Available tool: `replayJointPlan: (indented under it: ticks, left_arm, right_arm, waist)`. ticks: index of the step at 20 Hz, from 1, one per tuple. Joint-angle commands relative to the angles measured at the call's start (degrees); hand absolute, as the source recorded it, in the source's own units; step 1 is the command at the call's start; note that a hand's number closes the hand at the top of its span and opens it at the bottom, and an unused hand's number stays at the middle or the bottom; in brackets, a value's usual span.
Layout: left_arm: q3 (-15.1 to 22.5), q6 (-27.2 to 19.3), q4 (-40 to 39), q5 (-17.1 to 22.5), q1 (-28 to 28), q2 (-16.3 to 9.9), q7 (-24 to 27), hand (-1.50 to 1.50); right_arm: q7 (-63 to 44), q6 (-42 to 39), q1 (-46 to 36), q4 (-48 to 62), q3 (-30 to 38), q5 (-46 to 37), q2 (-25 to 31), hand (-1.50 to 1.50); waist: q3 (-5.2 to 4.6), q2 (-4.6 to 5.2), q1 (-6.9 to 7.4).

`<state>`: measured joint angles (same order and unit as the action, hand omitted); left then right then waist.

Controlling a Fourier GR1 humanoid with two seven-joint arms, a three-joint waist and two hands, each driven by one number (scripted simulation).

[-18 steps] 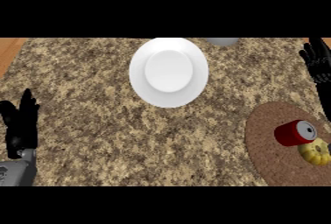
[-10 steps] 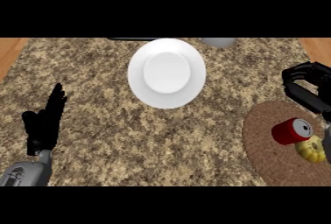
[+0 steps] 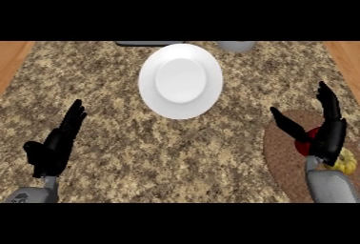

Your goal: Pick the can from the placemat and place it in the plate

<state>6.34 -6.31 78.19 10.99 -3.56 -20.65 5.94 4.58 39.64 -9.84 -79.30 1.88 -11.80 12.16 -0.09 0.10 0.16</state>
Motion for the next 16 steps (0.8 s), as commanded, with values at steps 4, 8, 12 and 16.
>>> replayJointPlan:
  ticks: [4,8,12,16]
  left_arm:
    - [-0.1,0.8,-0.1,-1.3,1.2,1.4,1.7,0.00]
    - [-0.3,0.5,0.4,-1.8,0.2,1.6,0.9,0.00]
    - [-1.3,1.0,-0.3,-1.6,-0.8,0.9,0.6,0.00]
    - [-2.4,3.5,1.0,0.1,1.8,-0.7,1.2,0.00]
  right_arm:
    - [-13.6,9.2,11.1,-15.2,-5.0,-16.2,-0.3,-1.50]
    - [-29.0,0.3,13.7,-18.2,-5.0,-24.2,4.4,-1.50]
    - [-41.6,-9.3,14.5,-20.2,-8.1,-31.3,5.4,-1.50]
    - [-50.1,-23.8,14.6,-23.2,-6.3,-27.8,12.3,-1.50]
  waist:
    - [-0.01,-0.32,-0.87]
    - [-0.13,-0.41,-1.35]
    - [-0.18,-0.24,-0.80]
    - [-0.09,-0.30,-0.10]
